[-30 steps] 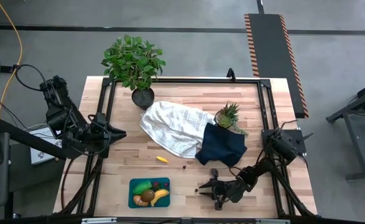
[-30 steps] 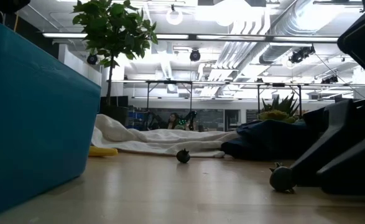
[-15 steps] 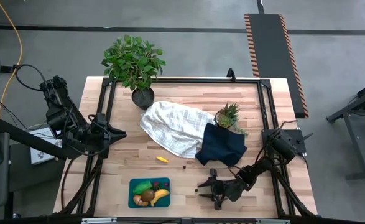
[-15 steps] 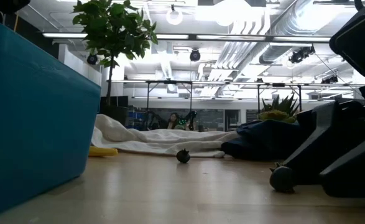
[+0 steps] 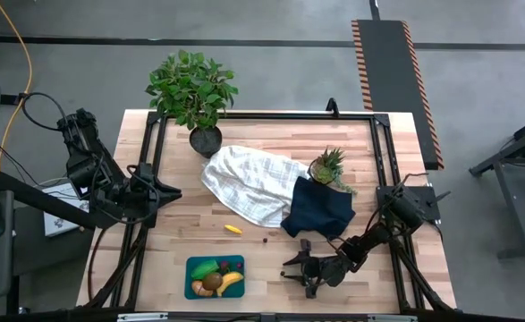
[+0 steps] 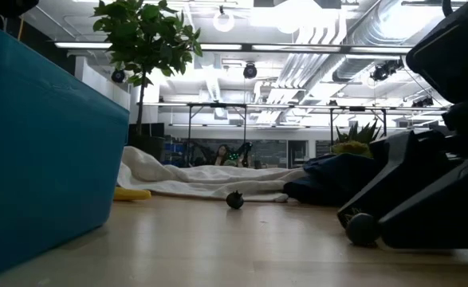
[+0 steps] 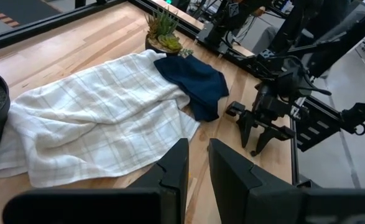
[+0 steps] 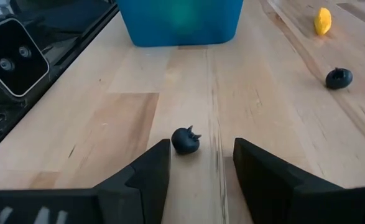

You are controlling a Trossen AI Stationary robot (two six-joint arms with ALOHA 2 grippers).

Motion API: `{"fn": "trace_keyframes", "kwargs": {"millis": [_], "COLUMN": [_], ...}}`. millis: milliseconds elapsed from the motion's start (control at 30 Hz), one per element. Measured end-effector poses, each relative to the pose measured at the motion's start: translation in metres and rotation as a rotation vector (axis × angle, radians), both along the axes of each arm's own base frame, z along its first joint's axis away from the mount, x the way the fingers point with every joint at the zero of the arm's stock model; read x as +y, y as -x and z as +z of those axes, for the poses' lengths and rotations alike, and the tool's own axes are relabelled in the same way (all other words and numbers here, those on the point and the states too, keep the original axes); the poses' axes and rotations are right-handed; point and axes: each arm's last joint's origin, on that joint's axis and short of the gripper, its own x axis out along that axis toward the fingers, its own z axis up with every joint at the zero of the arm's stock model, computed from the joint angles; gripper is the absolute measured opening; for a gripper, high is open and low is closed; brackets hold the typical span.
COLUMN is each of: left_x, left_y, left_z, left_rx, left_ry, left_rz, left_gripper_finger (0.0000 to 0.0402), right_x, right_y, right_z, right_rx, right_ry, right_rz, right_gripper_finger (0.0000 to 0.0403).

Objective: Pick and placing Produce into tupperware
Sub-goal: Put the bottom blueberry into the bin

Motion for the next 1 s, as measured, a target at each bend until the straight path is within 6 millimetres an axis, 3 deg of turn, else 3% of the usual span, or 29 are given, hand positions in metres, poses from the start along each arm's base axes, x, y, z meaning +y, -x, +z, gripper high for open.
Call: {"fn": "trace_keyframes", "kwargs": {"millis": [500,1000], "left_x": [0.0,-0.0005], "left_y": [0.0,0.0001], "left_z": [0.0,-0.0004], "left_rx": [0.001,0.014], "left_ry": [0.0,0.011], "left_rz": [0.0,-0.015], "left_gripper_finger": [0.0053,0.0053], "right_x": [0.0034,0.003], "right_y": [-0.0092,-0.0094], "right_z": [0.0023,0.0022], "right_rx": [0.024,0.026], "right_ry": [0.032,0.029], "right_rz": [0.029,0.029], "right_gripper_finger": [0.0168,0.0083]}}
